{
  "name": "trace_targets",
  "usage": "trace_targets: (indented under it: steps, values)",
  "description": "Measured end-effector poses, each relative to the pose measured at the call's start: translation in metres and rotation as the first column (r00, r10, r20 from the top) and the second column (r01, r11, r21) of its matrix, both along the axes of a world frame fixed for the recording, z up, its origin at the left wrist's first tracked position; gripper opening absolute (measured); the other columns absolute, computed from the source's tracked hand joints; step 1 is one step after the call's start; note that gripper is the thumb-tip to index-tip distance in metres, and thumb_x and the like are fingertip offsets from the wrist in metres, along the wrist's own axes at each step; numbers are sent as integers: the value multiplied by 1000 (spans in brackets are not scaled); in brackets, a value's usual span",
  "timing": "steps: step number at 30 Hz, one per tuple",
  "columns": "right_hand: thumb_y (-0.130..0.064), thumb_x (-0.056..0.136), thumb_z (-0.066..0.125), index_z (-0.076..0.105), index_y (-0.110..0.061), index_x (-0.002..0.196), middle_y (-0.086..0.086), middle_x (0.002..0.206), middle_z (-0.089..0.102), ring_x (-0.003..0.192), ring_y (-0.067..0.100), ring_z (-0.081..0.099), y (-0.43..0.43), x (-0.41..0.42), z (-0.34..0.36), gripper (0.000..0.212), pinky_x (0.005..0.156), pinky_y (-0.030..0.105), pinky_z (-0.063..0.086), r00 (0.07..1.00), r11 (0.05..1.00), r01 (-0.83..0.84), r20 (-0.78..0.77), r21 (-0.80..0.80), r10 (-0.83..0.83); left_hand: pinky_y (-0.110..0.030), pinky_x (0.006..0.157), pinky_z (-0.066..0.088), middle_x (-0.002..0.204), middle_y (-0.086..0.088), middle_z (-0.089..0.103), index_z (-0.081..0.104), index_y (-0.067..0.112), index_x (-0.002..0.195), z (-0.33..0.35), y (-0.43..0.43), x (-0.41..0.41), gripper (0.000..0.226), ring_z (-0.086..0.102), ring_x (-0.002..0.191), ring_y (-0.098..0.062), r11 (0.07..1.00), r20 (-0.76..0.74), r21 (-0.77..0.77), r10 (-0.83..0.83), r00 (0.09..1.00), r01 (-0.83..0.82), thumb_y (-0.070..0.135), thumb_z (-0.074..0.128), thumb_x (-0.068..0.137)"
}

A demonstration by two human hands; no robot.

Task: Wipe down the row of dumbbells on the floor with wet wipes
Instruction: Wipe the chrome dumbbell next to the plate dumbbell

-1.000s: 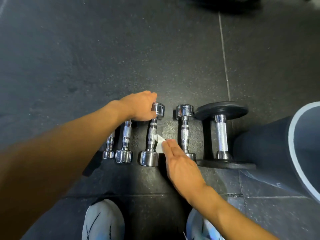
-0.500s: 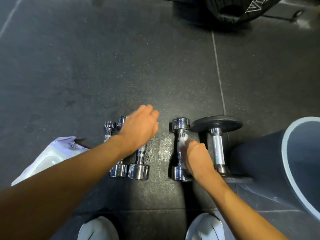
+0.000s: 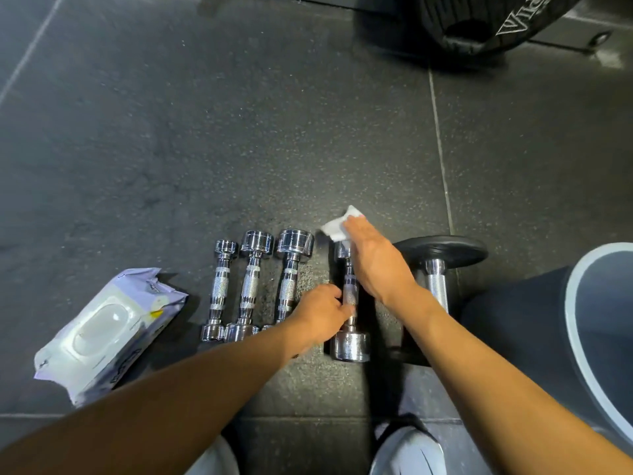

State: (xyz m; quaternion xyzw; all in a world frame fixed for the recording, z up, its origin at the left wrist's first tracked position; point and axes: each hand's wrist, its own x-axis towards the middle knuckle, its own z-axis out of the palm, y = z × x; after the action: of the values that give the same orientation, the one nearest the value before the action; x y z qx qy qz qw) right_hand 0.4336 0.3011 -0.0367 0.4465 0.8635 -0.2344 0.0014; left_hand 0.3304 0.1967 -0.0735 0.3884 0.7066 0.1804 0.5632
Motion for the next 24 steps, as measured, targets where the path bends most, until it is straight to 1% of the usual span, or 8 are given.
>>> trace_targets:
  steps: [3, 6, 10, 14, 18, 21, 23, 24]
  values:
    - [3, 99, 39, 20, -3, 158, 14, 168, 12, 157, 26, 4, -8, 11, -20, 62, 127, 36, 11, 978, 988, -150, 152, 40, 143, -36, 72, 55, 84, 0, 67, 65, 16, 94, -2, 5, 0, 7, 62, 74, -15, 998, 83, -69, 8, 997, -2, 22, 69, 95]
    - [6, 96, 44, 29, -2, 156, 12, 166, 19, 156, 25, 10, -36, 24, -25, 62, 125, 29, 5, 964, 961, -249, 126, 122, 234, -40, 76, 59, 95, -6, 72, 65, 17, 100, -4, 9, 1, 11, 69, 87, -23, 994, 117, -109, 26, 993, -14, 8, 62, 95]
    - [4, 75, 71, 59, 4, 134, 19, 147, 52, 142, 37, 43, -34, 34, -41, 61, 109, 45, 47, 891, 871, -444, 208, 210, 405, -23, 67, 47, 93, -3, 68, 62, 17, 100, -1, 11, 0, 20, 63, 85, -15, 991, 189, -122, 78, 979, -55, -1, 54, 96]
    - [-7, 101, 41, 17, -5, 159, 6, 169, 6, 156, 22, 0, -17, 15, -27, 63, 119, 36, 32, 920, 934, -337, 251, 119, 300, -35, 85, 57, 101, -7, 75, 67, 19, 97, -3, 9, 2, 19, 67, 95, -18, 985, 302, -153, 128, 945, -85, 0, 66, 93]
    - [-7, 103, 36, 0, -5, 160, 11, 170, -1, 157, 20, -2, 4, 12, -15, 68, 125, 28, 7, 925, 941, -302, 286, 153, 250, -45, 102, 55, 110, -12, 73, 66, 17, 101, -6, 11, 4, 12, 69, 108, -26, 977, 356, -185, 166, 920, -105, 9, 71, 93]
    - [1, 92, 30, 32, -15, 155, 2, 163, 30, 153, 12, 13, 2, 35, -22, 65, 125, 23, 5, 845, 825, -514, 305, 236, 439, -39, 103, 54, 112, -7, 71, 65, 19, 104, -6, 10, 4, 14, 67, 110, -22, 963, 403, -231, 222, 888, -136, 11, 71, 95]
    - [3, 93, 41, 57, -24, 142, -4, 153, 48, 144, 11, 28, 0, 49, -27, 58, 122, 26, 21, 896, 808, -444, 209, 388, 392, -36, 103, 54, 117, -8, 69, 64, 15, 112, -9, 10, -1, 21, 67, 112, -21, 951, 439, -273, 257, 861, -144, 5, 68, 95]
    - [5, 92, 53, 66, -19, 133, 1, 147, 55, 137, 14, 37, -2, 56, -27, 50, 116, 31, 35, 902, 845, -430, 201, 318, 383, -38, 105, 53, 122, -10, 68, 62, 11, 121, -10, 10, -4, 28, 66, 115, -22, 943, 454, -300, 273, 848, -143, 2, 66, 95]
